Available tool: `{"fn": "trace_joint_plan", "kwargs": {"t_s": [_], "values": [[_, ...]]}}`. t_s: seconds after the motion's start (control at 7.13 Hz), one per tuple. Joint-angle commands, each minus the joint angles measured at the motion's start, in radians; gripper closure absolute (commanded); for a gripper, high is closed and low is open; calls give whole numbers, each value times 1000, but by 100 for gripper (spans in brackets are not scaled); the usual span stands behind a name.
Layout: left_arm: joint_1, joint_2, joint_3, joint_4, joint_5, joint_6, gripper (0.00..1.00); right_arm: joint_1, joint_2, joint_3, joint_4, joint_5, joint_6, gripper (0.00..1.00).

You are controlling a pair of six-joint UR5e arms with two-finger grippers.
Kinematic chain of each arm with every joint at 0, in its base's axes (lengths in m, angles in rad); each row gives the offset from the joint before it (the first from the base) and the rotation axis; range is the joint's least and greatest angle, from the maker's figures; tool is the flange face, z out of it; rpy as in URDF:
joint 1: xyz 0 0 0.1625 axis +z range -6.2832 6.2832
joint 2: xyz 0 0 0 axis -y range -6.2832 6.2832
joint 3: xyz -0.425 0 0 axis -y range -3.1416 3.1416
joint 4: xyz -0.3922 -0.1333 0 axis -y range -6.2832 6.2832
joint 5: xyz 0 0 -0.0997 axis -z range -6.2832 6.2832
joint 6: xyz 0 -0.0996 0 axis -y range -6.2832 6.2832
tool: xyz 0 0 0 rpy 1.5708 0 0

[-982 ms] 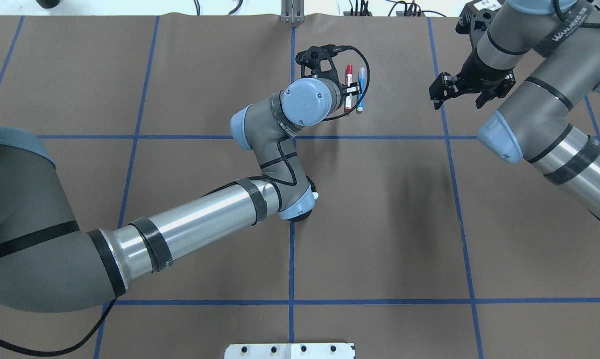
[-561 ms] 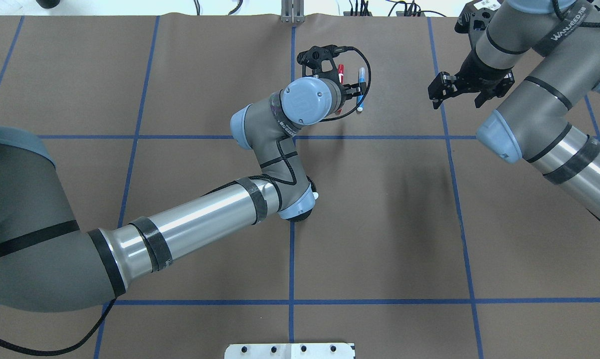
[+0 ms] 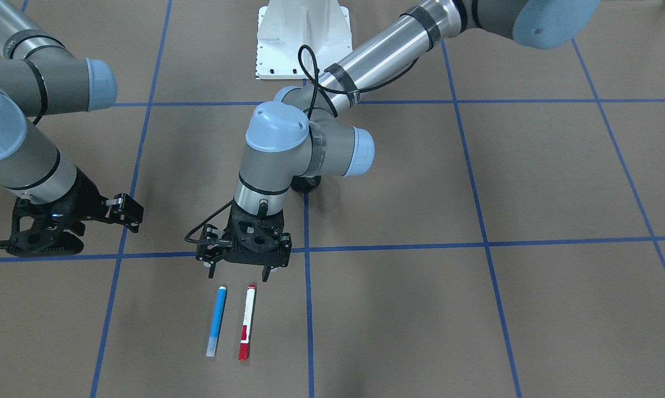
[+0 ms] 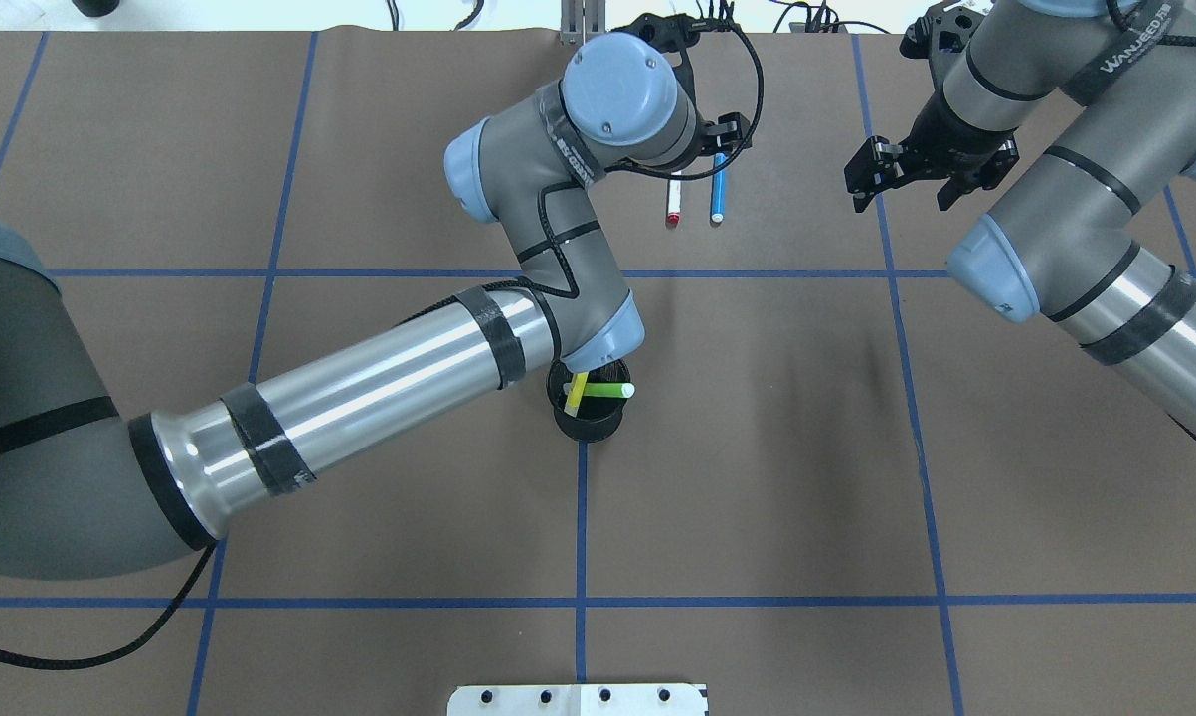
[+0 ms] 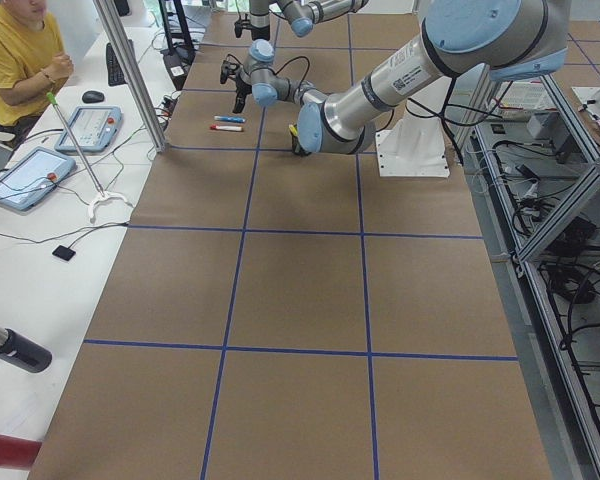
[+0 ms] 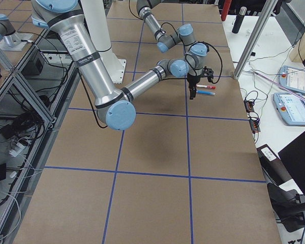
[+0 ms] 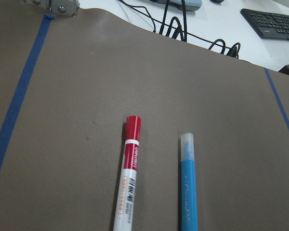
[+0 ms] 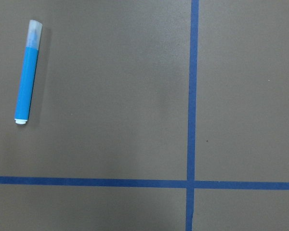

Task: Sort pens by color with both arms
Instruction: 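Withdraw the left arm while the right gripper moves over the cup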

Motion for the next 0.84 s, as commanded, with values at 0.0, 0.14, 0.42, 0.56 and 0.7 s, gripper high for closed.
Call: {"fn": "trace_joint_plan", "kwargs": {"t_s": [0.0, 0.14, 0.42, 0.56, 0.7], "values": [[-114, 115, -274, 277, -287, 93, 1, -1, 2, 44, 0, 31, 39, 0], [-165, 190, -424, 418, -378, 186, 1, -2, 8, 67, 0, 40, 92, 0], [-249, 380, -752, 724, -475, 442, 1, -45, 48, 115, -9, 84, 265, 0], [-271, 443, -857, 851, -477, 571, 1, -94, 84, 115, -9, 83, 376, 0], [-310, 496, -916, 904, -479, 685, 1, -140, 114, 124, -11, 71, 462, 0]]}}
